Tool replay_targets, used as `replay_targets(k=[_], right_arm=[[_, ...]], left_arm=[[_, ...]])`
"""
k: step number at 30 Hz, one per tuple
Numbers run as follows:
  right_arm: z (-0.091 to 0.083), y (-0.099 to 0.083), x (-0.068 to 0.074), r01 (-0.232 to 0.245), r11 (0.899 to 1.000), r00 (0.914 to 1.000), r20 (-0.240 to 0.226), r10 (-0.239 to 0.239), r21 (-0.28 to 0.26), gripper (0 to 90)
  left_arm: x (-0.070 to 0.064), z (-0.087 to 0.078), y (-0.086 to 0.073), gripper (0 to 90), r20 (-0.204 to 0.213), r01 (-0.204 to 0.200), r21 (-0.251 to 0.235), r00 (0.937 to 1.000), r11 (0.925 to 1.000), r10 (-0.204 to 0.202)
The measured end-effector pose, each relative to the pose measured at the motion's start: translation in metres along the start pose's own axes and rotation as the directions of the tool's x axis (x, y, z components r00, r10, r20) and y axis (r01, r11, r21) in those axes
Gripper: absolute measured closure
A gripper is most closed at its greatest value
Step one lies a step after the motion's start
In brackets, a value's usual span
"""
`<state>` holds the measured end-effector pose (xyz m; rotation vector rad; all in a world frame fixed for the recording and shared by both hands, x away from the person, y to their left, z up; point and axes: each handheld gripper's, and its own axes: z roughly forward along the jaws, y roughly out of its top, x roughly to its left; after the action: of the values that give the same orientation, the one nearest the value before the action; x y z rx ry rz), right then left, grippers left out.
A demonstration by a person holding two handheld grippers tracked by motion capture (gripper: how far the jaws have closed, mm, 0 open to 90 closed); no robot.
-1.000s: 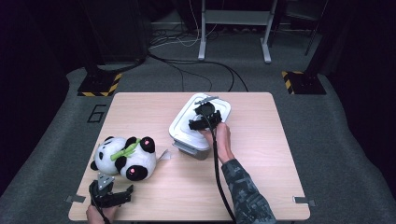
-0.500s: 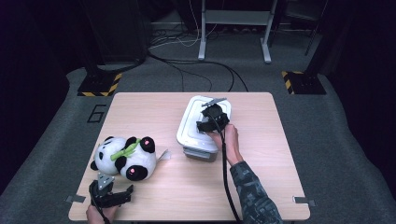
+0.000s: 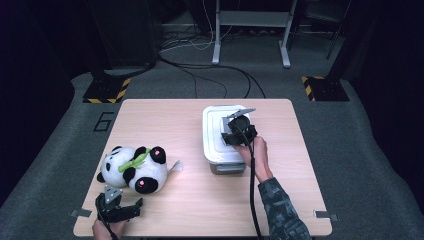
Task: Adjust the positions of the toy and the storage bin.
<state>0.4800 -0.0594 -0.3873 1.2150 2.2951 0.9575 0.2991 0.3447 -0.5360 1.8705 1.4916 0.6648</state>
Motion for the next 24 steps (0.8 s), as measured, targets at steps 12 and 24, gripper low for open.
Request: replay_targets(k=[12, 24], right_arm=[[-0.019, -0.016, -0.018, -0.014, 1.0, 0.9999, -0.006, 0.014, 0.016, 62.7], [-0.01, -0.005, -0.02, -0.02, 0.999, 0.9996, 0.023, 0.019, 0.035, 60.1]], left_arm=[[0.0, 0.0, 0.0, 0.0, 0.0, 0.0, 0.001, 1.0, 1.0, 0.0], [0.0, 0.0, 0.0, 0.0, -0.003, 0.001, -0.004, 1.0, 1.0, -0.001]])
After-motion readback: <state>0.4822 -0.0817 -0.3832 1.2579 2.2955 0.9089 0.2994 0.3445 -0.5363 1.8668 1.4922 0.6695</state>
